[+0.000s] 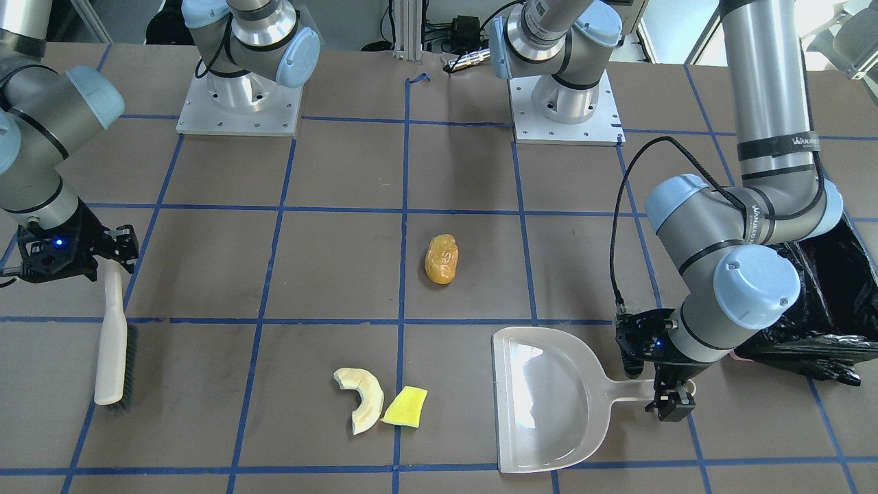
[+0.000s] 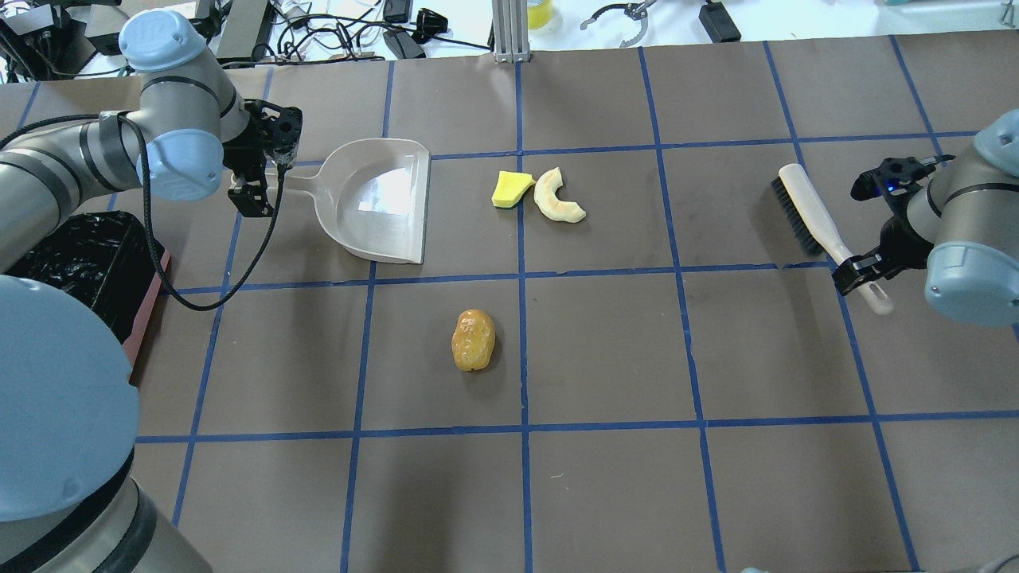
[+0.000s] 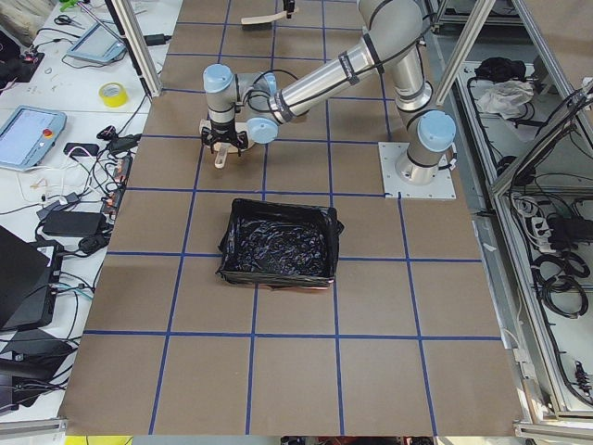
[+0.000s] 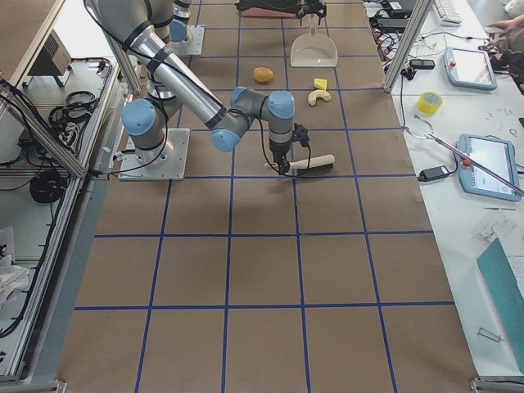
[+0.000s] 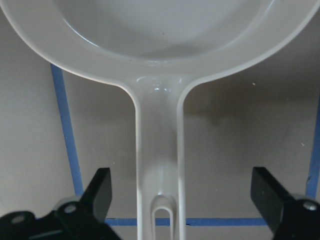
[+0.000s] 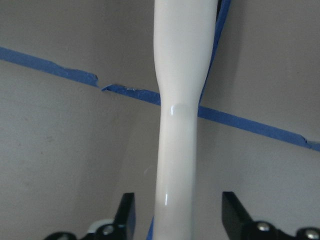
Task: Sweep and dump trash into bin
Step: 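Close the left gripper on the dustpan handle while the right gripper grasps the brush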
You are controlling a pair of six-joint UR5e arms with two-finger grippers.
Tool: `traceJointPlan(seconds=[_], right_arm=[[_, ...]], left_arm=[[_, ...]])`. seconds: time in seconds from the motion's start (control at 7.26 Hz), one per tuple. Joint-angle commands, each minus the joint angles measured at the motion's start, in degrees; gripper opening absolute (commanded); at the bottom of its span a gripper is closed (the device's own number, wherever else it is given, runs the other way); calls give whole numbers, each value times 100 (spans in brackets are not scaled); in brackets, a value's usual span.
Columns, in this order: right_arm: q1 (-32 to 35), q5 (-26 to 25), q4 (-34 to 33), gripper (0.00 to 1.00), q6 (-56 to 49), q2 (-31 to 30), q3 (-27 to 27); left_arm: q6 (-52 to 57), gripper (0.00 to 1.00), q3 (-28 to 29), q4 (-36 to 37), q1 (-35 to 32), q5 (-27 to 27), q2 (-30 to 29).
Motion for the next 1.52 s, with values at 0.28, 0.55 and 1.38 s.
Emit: traceJointPlan(seconds=[0.28, 0.55, 1.38], right_arm=[[0, 16, -8, 22, 59, -52, -17], [0, 95, -8, 0, 68, -61, -35], [1296, 333, 1134, 0, 2426, -1045, -457]], left_arm=[[-2, 78, 31, 265, 1, -16, -148], [-2, 51, 5, 274, 1, -16, -148], [16, 30, 32, 283, 1, -24, -139]])
